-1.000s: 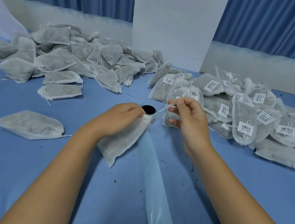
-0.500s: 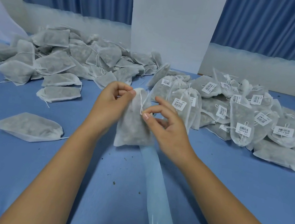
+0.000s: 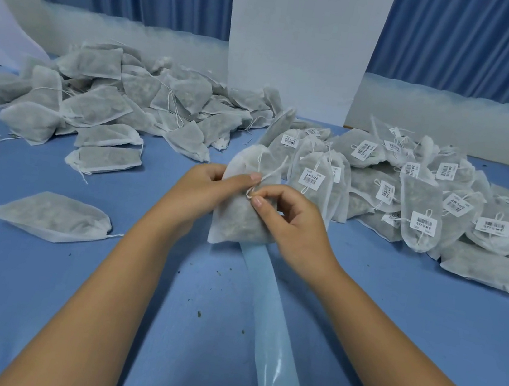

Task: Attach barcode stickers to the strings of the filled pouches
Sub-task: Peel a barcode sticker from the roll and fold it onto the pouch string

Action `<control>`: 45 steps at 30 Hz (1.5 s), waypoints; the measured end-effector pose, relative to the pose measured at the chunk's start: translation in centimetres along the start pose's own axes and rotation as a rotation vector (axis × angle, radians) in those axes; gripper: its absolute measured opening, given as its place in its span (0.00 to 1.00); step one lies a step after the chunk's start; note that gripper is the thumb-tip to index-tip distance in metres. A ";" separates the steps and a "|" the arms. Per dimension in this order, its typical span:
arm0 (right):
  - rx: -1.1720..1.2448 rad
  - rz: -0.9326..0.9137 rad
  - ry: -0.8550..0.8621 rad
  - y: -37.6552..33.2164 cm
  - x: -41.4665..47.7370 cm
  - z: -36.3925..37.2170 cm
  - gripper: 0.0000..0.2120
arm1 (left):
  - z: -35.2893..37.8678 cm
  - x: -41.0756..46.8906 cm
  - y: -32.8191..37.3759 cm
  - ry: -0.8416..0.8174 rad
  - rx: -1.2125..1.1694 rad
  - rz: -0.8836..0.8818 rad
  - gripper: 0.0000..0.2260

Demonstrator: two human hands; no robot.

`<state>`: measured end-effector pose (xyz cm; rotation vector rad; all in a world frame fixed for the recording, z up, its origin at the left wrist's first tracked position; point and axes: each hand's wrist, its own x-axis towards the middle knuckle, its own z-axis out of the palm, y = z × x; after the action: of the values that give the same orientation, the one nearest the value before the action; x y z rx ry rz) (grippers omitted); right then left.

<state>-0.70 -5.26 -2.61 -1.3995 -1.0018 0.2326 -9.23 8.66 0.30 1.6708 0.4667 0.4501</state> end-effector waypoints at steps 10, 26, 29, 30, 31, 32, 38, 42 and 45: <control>-0.283 0.427 0.139 1.5 -0.1 -0.3 0.20 | -3.1 2.0 -1.2 0.275 -0.273 -0.320 0.08; -0.128 0.435 -0.020 2.6 0.0 -1.3 0.15 | -2.3 2.6 -3.1 -0.176 -0.581 -0.598 0.14; -0.134 0.426 -0.073 2.3 0.1 -1.5 0.17 | -2.1 2.5 -2.8 -0.228 -0.671 -0.606 0.19; -0.149 0.419 -0.079 2.3 0.1 -1.5 0.17 | -2.0 2.4 -2.6 -0.252 -0.702 -0.614 0.18; -0.172 0.408 -0.070 2.3 0.2 -1.5 0.16 | -1.9 2.3 -2.4 -0.268 -0.719 -0.619 0.16; -0.192 0.394 -0.042 2.2 0.3 -1.4 0.13 | -1.8 2.2 -2.3 -0.276 -0.730 -0.620 0.16; -0.169 0.226 0.061 1.8 0.3 -1.4 0.10 | -1.7 2.1 -2.2 -0.329 -0.664 -0.591 0.15; -0.136 0.185 0.000 1.7 0.1 -1.7 0.13 | -1.7 2.2 -2.4 -0.338 -0.673 -0.598 0.16; -0.169 0.166 0.013 1.8 0.3 -1.7 0.13 | -1.6 2.2 -2.3 -0.348 -0.668 -0.593 0.16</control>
<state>1.36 -5.89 -3.82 -1.6388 -0.9117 0.2660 -8.36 11.49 -1.72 0.8759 0.4599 -0.1268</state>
